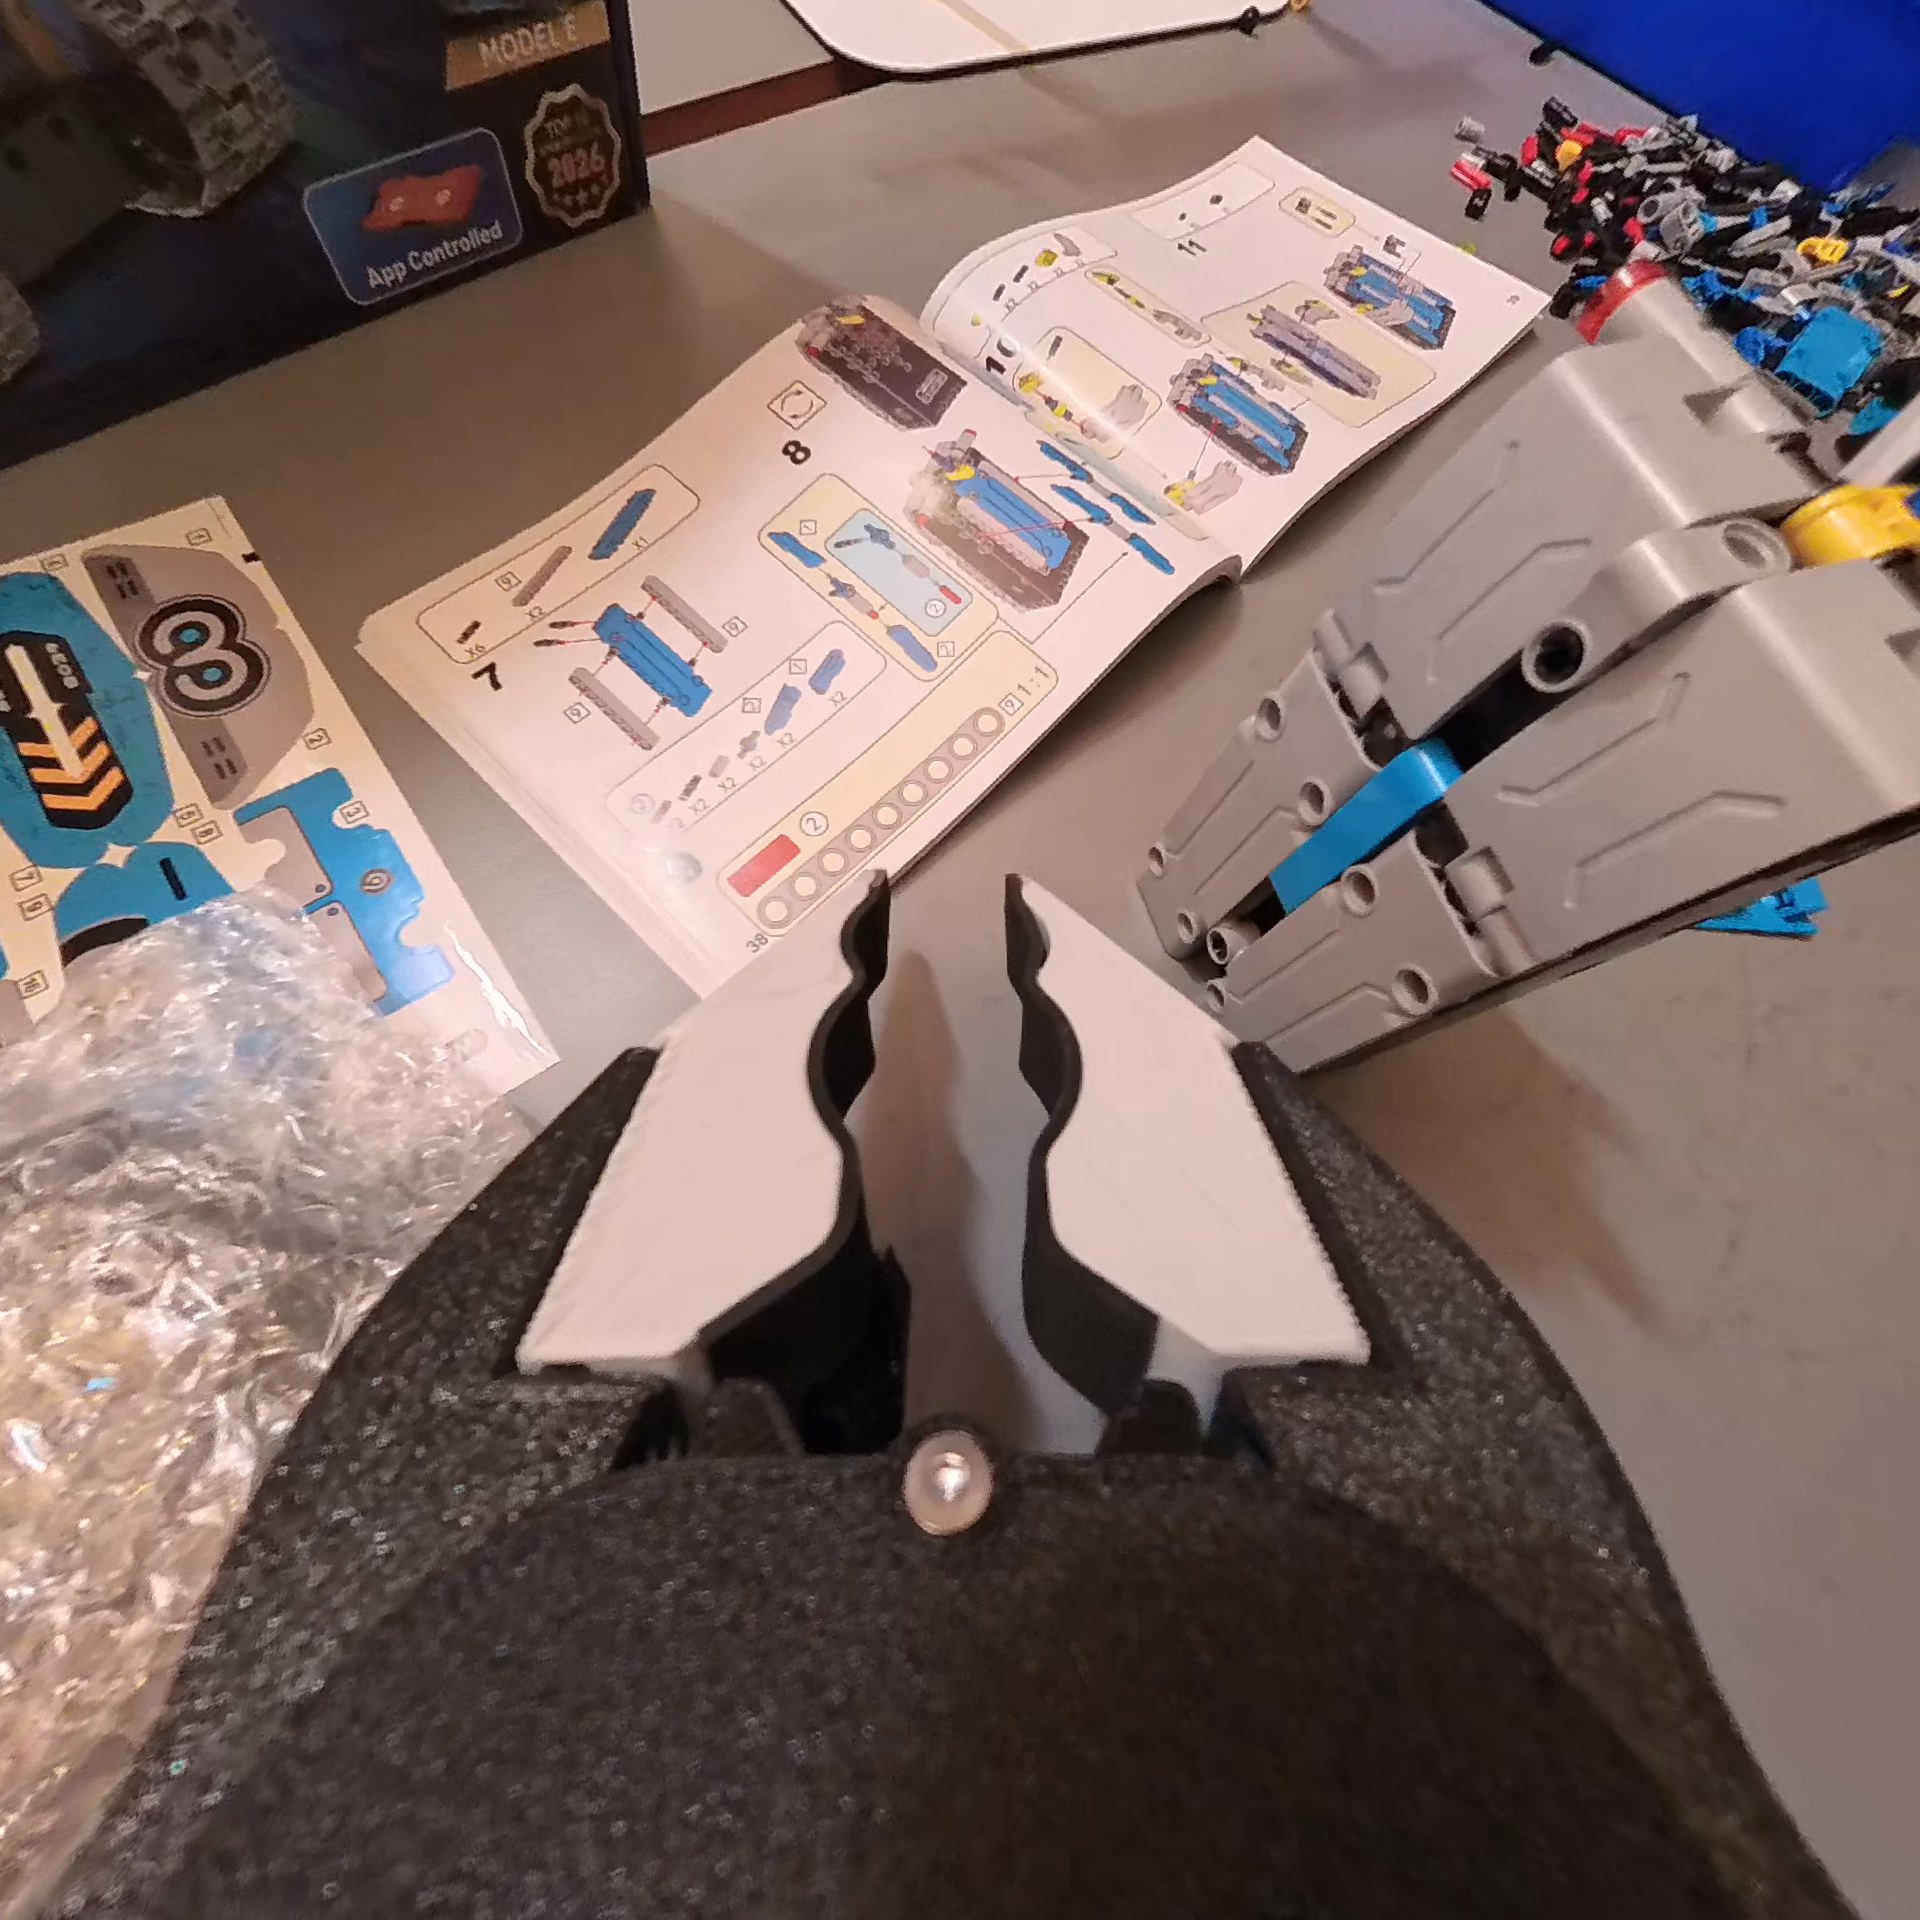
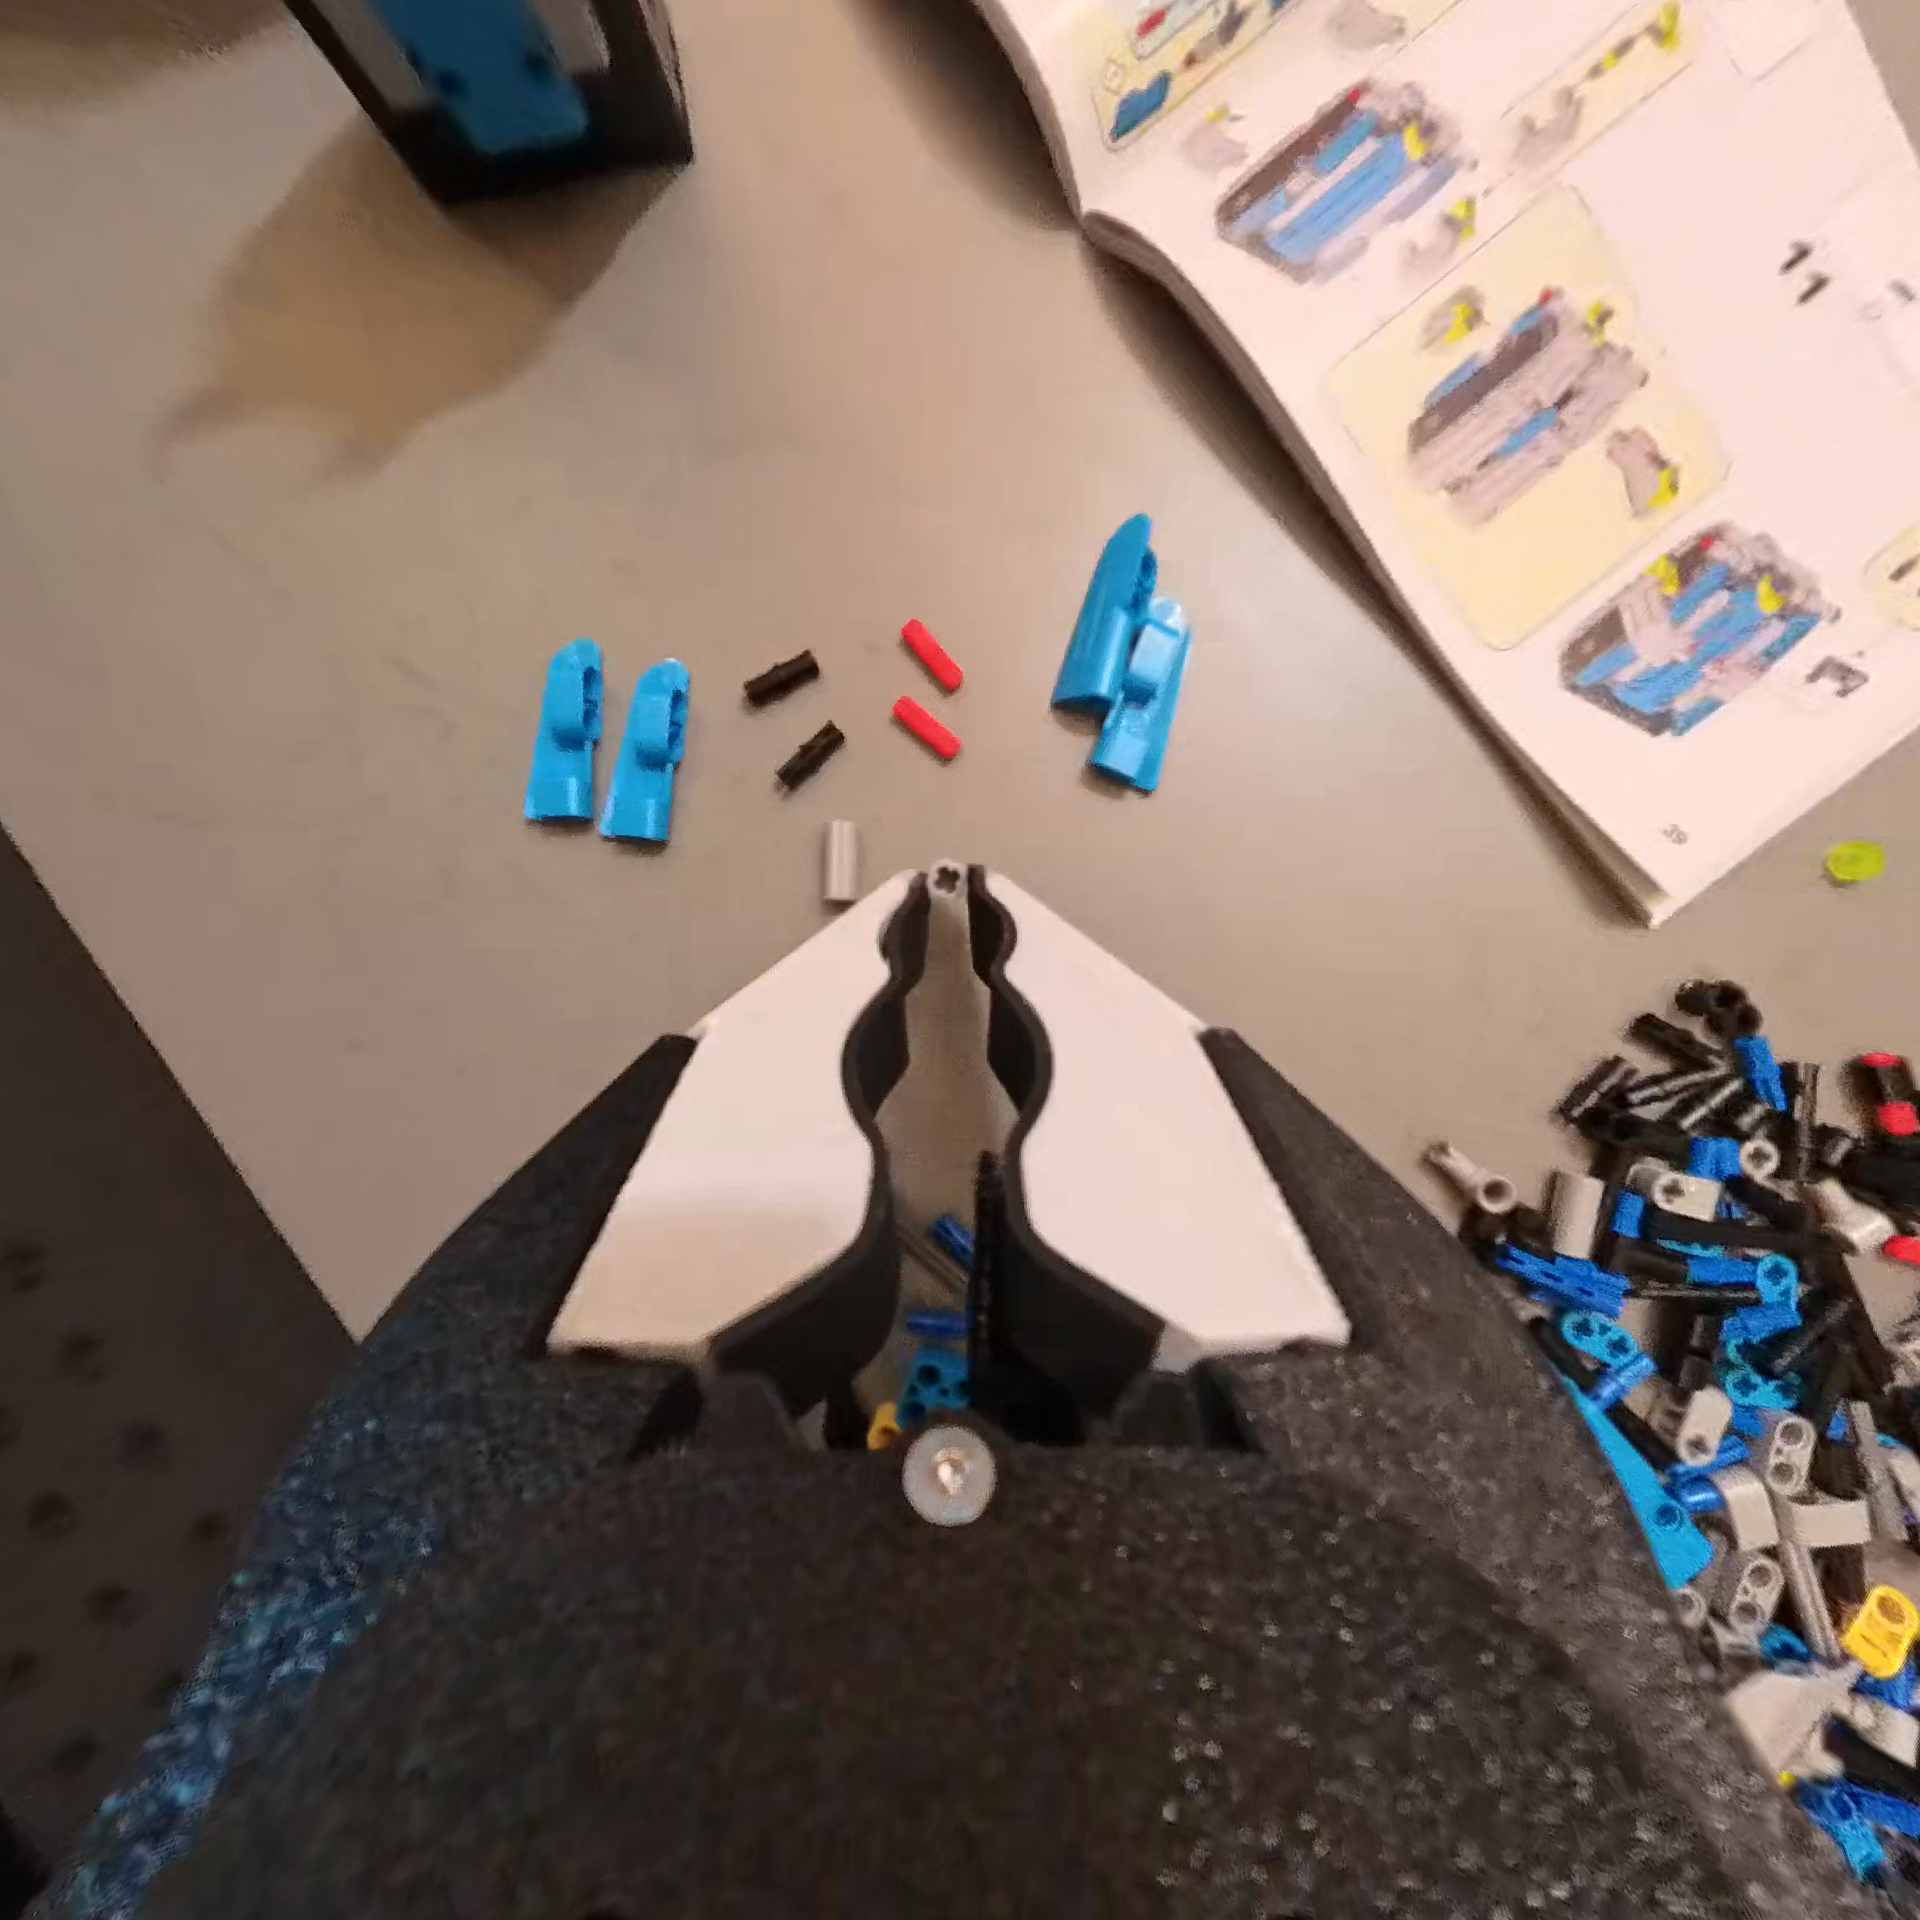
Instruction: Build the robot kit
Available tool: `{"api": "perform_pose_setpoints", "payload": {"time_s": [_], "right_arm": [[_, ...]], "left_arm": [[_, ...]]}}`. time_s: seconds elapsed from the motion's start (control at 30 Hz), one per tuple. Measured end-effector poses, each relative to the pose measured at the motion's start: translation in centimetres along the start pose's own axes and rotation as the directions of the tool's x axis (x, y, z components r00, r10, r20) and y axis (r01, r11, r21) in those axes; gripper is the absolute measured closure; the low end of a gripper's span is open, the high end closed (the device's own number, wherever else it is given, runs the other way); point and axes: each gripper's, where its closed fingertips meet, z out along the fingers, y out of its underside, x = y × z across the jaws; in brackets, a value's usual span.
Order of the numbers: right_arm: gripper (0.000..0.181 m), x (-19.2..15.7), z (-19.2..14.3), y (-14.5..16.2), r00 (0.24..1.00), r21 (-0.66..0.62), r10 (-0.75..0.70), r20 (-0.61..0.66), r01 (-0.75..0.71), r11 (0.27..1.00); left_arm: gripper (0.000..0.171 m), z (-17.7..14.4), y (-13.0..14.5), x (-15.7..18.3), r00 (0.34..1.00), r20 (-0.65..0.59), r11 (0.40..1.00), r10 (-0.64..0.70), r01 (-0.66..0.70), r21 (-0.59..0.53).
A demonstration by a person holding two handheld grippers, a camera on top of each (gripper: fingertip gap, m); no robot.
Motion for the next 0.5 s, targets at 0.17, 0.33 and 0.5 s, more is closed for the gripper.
{"api": "perform_pose_setpoints", "payload": {"time_s": [0.17, 0.33, 0.5], "right_arm": [[0.174, -0.5, 0.3, 0.0, 1.0, -0.005, 0.001, -0.016, -0.001, 1.0], [0.174, -0.5, 1.2, 0.9, 0.999, -0.044, -0.008, -0.032, 0.006, 0.999], [0.169, -0.3, 1.2, 0.8, 0.999, -0.036, 0.016, -0.039, -0.017, 0.999]], "left_arm": [[0.15, -0.1, -0.1, 0.1, 1.0, 0.012, 1.0, 0.021, -0.021, 0.007], [0.15, -0.1, -0.1, 0.1, 0.998, 0.036, 0.999, 0.052, -0.052, 0.011], [0.15, -0.2, -0.2, -0.2, 0.998, 0.056, 0.999, 0.043, -0.044, 0.018]]}}
